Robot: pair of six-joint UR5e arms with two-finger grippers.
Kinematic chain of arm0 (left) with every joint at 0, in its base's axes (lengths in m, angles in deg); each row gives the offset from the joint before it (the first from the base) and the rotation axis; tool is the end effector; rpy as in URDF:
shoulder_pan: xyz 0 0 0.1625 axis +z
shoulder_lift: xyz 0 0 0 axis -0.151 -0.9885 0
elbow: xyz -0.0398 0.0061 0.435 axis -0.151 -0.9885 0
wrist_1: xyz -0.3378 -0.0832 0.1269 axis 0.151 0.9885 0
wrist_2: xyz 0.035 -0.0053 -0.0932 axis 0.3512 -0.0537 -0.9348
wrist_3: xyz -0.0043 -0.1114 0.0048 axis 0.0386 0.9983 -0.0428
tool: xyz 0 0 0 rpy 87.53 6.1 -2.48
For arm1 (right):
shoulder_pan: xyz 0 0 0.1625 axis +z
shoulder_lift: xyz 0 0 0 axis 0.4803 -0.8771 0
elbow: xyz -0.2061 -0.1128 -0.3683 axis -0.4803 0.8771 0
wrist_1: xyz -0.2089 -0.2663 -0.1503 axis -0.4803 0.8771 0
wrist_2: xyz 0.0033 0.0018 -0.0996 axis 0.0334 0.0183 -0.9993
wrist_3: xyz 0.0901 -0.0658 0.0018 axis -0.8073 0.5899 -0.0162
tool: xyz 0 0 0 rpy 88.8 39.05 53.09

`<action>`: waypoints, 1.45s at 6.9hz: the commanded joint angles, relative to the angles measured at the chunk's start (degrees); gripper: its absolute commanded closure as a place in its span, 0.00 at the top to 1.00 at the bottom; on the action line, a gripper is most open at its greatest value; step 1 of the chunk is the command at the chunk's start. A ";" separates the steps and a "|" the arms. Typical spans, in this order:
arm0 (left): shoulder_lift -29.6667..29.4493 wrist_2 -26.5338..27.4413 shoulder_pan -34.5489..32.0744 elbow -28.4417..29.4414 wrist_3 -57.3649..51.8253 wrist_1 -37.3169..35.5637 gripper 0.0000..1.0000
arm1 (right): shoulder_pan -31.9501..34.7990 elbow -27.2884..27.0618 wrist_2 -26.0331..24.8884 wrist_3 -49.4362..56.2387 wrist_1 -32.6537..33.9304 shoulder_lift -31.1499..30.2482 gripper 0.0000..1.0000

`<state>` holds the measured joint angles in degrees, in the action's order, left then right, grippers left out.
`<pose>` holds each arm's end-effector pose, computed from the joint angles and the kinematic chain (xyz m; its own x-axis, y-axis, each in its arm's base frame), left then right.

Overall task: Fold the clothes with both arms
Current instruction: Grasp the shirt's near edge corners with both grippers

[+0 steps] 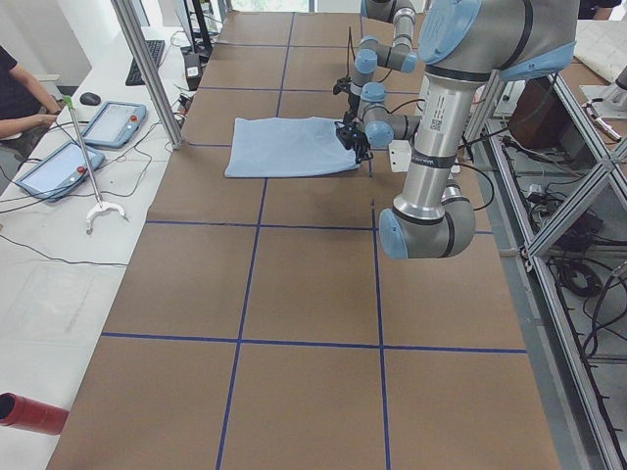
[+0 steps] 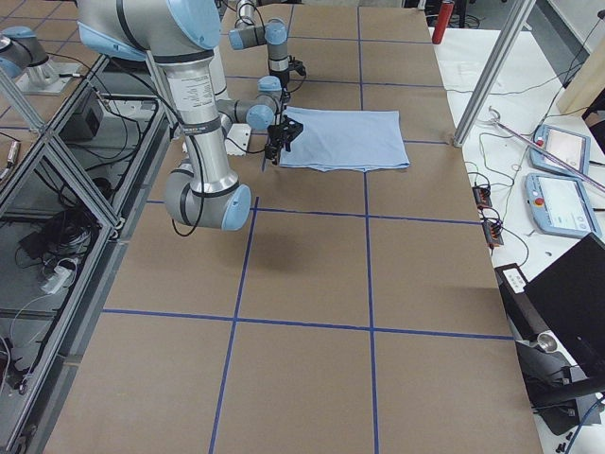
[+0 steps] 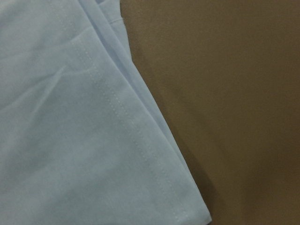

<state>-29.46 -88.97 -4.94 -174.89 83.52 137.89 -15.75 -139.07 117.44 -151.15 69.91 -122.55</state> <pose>0.5236 -0.2522 0.3042 0.5141 -0.4797 -0.7111 0.3568 0.8735 -0.3313 -0.5433 -0.2571 0.3506 0.6446 0.5009 0.5776 -0.4487 0.8595 -0.2447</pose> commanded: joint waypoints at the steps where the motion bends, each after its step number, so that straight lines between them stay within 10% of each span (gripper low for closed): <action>1: 0.00 0.01 0.00 0.02 0.00 0.00 0.00 | -0.03 0.16 0.00 -0.01 0.00 0.05 1.00; 3: 0.09 0.01 0.00 -0.07 0.00 0.00 0.00 | -0.03 0.16 -0.09 -0.01 -0.78 -0.04 0.98; 6: 0.09 0.09 -0.26 -0.07 0.00 0.00 0.00 | -0.03 0.34 0.00 -0.10 -2.72 -0.04 0.21; 10: 0.09 0.09 -0.35 -0.07 0.00 0.00 0.00 | 1.02 0.07 0.17 0.08 -2.81 1.71 0.00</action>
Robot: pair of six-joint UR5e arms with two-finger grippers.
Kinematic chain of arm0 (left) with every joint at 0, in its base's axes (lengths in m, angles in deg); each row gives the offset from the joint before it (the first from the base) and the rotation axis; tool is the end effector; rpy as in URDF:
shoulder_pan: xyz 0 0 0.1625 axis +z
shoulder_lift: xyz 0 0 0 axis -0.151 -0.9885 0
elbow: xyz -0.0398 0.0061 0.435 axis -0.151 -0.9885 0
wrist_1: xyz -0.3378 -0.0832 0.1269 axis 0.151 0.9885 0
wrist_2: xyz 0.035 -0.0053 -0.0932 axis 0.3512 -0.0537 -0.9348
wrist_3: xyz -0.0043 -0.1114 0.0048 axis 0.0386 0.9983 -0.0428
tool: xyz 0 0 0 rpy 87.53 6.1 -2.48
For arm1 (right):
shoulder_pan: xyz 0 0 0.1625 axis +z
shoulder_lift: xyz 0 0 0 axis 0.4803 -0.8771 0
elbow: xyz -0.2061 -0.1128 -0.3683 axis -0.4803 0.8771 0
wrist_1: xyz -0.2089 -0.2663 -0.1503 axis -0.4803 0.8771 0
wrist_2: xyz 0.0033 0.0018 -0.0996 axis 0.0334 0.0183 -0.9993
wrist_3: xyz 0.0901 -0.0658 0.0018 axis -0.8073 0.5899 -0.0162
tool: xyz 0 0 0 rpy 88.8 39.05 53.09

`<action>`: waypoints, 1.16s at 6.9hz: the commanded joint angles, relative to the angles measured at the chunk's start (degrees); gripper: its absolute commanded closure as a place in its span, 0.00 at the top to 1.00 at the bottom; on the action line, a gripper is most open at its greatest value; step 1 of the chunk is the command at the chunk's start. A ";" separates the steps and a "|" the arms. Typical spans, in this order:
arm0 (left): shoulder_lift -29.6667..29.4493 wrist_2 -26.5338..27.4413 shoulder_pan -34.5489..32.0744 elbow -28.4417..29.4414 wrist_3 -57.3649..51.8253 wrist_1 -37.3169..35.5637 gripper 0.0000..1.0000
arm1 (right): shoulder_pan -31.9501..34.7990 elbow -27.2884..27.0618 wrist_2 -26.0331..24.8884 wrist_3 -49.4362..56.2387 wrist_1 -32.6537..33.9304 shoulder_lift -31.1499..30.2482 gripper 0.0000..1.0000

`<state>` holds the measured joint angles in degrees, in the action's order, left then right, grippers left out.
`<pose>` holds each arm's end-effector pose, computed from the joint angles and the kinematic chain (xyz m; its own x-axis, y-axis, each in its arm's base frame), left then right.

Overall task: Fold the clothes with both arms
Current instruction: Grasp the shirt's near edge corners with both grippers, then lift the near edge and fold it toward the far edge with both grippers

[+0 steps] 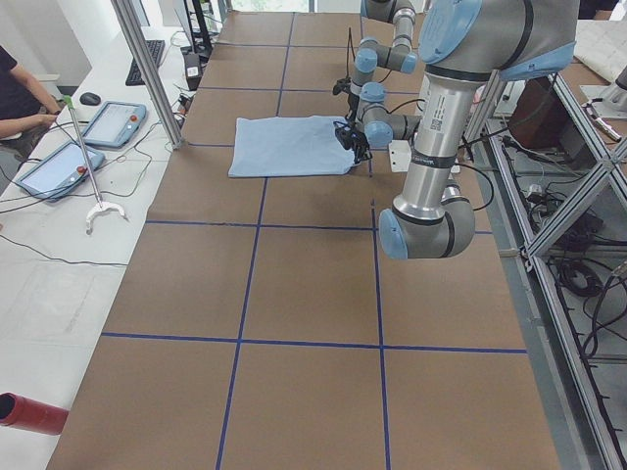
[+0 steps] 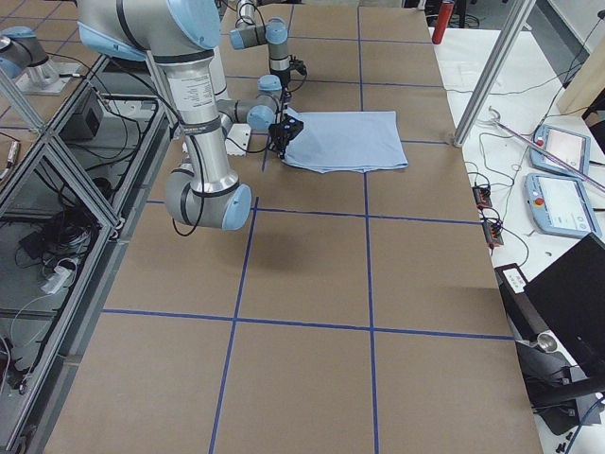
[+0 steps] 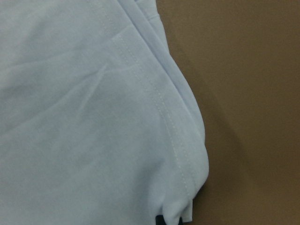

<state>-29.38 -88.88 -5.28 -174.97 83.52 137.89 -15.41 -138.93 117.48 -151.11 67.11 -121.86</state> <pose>0.5215 -0.2553 0.3045 0.5108 -0.4827 -0.7114 0.3631 0.8712 -0.3304 -0.5454 -0.2611 0.3373 0.6080 0.4961 0.6199 -0.4386 0.8607 -0.2586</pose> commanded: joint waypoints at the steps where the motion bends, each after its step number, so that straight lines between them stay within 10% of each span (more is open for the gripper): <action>1: 0.09 -0.09 -0.01 -0.25 -0.09 0.00 0.00 | 0.94 -0.59 0.49 0.03 -0.01 1.20 0.00; 8: 8.18 -0.09 9.65 -19.31 0.79 -8.76 0.00 | -4.32 -18.25 8.66 -0.32 0.17 -4.33 0.00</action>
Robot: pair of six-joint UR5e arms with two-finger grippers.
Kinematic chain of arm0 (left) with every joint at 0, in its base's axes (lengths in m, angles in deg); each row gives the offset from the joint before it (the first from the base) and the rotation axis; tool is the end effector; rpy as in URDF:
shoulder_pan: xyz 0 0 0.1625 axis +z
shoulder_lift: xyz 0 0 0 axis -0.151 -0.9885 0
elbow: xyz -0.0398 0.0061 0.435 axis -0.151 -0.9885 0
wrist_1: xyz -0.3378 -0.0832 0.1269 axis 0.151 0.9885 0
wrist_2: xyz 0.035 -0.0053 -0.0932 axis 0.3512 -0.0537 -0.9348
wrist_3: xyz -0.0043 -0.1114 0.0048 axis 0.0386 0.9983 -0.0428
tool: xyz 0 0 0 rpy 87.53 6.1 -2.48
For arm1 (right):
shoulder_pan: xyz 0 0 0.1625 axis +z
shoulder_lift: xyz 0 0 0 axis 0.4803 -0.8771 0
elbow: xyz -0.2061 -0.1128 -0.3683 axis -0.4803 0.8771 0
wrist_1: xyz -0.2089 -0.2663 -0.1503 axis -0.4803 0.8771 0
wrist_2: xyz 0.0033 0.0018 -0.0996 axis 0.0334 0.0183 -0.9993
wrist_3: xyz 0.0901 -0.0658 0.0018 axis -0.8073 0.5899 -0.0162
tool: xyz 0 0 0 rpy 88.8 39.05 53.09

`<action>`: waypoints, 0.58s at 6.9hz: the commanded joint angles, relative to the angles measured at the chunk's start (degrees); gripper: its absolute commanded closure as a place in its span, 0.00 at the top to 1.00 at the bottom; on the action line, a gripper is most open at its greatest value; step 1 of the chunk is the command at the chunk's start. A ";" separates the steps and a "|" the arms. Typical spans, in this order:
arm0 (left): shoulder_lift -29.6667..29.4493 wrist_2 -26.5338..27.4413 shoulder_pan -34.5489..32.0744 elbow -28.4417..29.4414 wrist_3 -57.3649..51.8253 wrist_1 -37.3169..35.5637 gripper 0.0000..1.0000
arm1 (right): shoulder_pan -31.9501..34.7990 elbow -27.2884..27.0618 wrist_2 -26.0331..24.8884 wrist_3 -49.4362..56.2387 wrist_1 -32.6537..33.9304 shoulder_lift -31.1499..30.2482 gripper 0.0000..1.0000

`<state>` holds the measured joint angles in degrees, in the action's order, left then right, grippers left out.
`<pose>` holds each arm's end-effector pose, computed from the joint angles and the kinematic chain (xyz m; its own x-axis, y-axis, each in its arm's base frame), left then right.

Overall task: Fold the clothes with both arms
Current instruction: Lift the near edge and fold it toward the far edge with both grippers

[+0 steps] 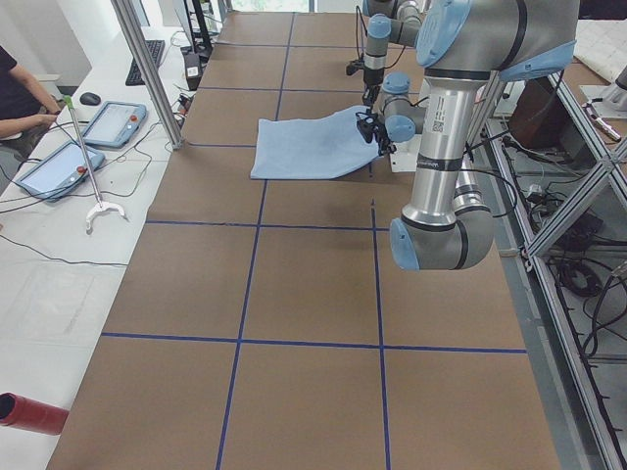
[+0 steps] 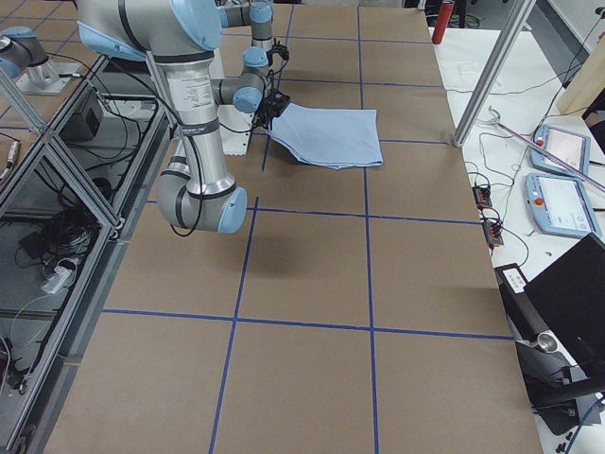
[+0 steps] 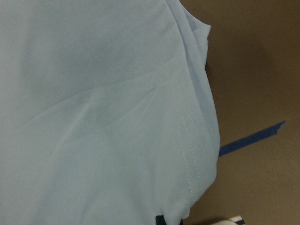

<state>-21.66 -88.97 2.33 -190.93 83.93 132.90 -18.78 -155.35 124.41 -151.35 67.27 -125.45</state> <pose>0.4573 -0.1734 0.2845 0.5280 -0.4127 -0.7422 0.2283 0.9108 -0.3441 -0.4786 -0.2008 0.2641 0.5182 0.4386 0.7342 -0.2352 0.8985 -0.3707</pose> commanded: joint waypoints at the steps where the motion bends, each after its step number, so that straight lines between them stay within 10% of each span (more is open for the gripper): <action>1: -0.58 -0.09 1.88 -2.58 -0.23 -3.71 0.00 | -1.57 -0.45 1.47 0.10 -0.17 -0.05 0.00; 4: -5.15 -0.26 -6.09 2.24 -6.86 -3.53 0.00 | 6.03 7.00 1.03 0.71 -7.44 1.10 0.00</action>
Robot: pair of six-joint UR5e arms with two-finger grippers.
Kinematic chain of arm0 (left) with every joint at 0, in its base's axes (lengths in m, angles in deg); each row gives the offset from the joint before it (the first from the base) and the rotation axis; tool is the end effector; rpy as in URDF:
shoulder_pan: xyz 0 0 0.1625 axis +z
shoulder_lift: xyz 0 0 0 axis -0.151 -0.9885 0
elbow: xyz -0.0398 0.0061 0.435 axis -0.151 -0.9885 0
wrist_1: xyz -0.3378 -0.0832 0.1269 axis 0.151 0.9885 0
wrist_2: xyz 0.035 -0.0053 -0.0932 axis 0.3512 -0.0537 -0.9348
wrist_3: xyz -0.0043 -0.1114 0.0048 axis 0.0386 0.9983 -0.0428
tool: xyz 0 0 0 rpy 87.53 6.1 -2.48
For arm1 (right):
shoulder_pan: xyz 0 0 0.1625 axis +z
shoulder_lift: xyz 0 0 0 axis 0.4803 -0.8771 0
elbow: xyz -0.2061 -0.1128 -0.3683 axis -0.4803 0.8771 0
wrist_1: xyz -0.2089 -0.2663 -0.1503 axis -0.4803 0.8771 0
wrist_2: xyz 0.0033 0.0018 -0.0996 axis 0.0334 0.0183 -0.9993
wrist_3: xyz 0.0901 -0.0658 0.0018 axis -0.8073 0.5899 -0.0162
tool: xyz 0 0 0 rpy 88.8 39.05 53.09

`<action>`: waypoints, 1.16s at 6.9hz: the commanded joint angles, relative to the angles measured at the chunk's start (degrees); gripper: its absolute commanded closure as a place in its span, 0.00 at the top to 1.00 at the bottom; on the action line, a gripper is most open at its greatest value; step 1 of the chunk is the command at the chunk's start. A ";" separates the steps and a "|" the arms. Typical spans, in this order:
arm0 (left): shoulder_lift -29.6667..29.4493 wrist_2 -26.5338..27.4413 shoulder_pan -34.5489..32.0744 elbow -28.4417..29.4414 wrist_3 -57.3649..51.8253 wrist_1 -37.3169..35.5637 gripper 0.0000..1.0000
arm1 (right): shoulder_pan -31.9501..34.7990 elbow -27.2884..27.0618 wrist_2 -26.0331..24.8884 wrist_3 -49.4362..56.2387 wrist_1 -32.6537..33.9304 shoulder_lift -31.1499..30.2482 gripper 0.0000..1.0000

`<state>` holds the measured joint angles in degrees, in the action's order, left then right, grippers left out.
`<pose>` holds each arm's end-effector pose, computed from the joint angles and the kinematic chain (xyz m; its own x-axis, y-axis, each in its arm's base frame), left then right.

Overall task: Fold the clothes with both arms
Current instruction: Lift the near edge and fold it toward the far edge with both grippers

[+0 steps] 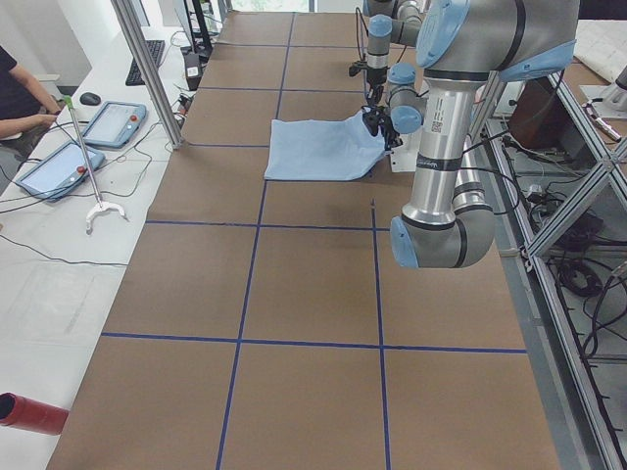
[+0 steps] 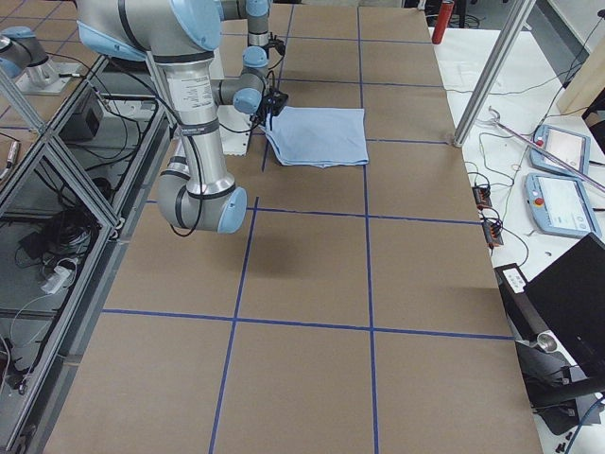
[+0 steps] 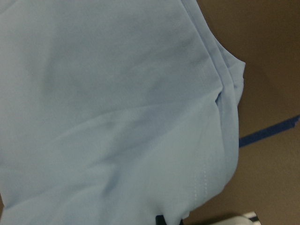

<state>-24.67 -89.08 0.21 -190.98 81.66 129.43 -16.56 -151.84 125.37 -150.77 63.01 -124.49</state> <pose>0.4573 -0.1910 0.2681 0.5281 -0.3967 -0.7508 0.2421 0.9178 -0.3147 -0.4888 -0.2212 0.2657 0.4865 0.4447 0.7521 -0.2408 0.8957 -0.3738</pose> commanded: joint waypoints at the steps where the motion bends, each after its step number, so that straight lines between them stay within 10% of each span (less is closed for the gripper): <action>1: -3.28 -0.41 -8.44 4.92 -7.08 0.02 0.00 | 7.77 6.14 0.25 1.18 -6.69 0.41 0.00; 8: -9.35 -0.77 -20.86 20.56 -11.32 10.20 0.00 | 18.60 19.77 1.31 2.15 -8.39 9.89 0.00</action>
<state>-33.07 -89.84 -19.20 -172.81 70.53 138.32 0.57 -134.00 126.51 -148.78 54.69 -115.68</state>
